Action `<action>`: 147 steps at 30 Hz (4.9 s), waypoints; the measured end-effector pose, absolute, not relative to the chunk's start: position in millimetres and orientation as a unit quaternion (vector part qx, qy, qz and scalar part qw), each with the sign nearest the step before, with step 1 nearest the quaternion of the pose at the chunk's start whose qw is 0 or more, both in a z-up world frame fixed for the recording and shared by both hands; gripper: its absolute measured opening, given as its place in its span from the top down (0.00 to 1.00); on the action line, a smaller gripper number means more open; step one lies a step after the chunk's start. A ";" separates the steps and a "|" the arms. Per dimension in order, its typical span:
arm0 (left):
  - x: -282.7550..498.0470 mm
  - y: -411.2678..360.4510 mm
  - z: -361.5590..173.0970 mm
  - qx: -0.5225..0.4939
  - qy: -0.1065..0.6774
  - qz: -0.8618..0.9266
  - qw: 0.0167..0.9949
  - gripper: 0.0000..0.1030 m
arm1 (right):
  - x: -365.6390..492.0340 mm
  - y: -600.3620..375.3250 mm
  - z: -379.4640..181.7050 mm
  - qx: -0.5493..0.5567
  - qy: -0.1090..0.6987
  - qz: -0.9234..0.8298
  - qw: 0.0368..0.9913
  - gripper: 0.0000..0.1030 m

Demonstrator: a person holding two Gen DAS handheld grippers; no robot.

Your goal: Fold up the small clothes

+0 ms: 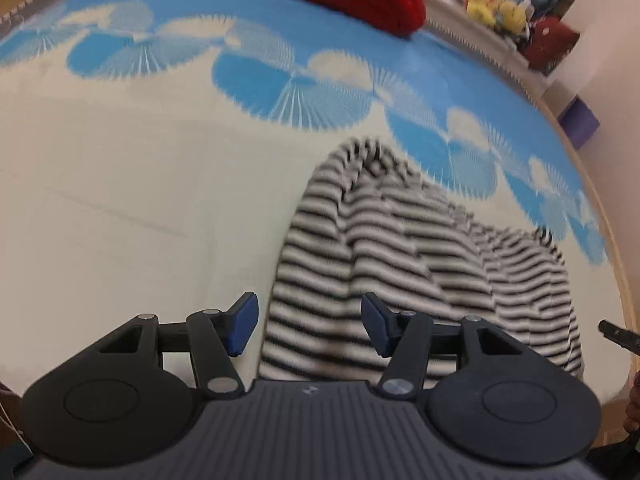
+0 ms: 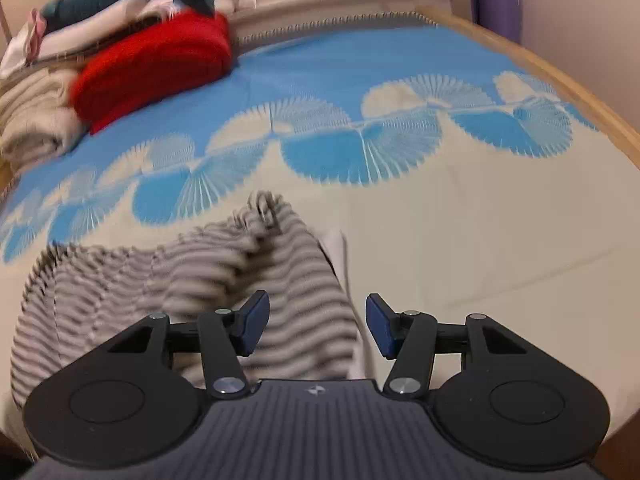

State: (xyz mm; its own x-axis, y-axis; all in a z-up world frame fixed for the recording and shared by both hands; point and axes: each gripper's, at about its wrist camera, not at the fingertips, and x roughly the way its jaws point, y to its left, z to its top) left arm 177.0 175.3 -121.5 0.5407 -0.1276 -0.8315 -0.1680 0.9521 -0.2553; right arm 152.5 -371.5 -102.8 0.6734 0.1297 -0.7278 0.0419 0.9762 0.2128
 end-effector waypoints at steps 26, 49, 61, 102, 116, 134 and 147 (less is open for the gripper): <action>182.9 194.6 -138.7 -0.137 0.508 0.016 0.850 0.98 | 129.6 -397.3 -96.5 0.151 0.410 0.062 0.898 0.89; 215.8 100.2 -169.9 -0.005 0.582 -0.095 0.807 0.63 | 151.5 -332.1 -135.4 0.015 0.502 0.110 0.858 0.66; 253.7 137.7 -124.0 -0.113 0.462 -0.019 0.879 0.57 | 183.2 -322.3 -105.4 0.086 0.403 0.092 0.907 0.61; 268.6 24.5 -190.6 0.165 0.530 -0.125 0.823 0.31 | 200.0 -275.4 -148.3 0.027 0.489 0.010 0.872 0.55; 226.4 36.9 -183.3 0.165 0.526 -0.171 0.817 0.16 | 167.1 -322.6 -161.9 0.016 0.540 -0.055 0.840 0.52; 192.6 101.6 -135.1 0.082 0.509 -0.012 0.857 0.24 | 122.3 -334.1 -125.0 0.045 0.484 -0.047 0.873 0.47; 130.2 135.3 -134.9 -0.121 0.478 0.077 0.867 0.34 | 52.7 -340.9 -73.0 0.122 0.339 0.015 0.933 0.45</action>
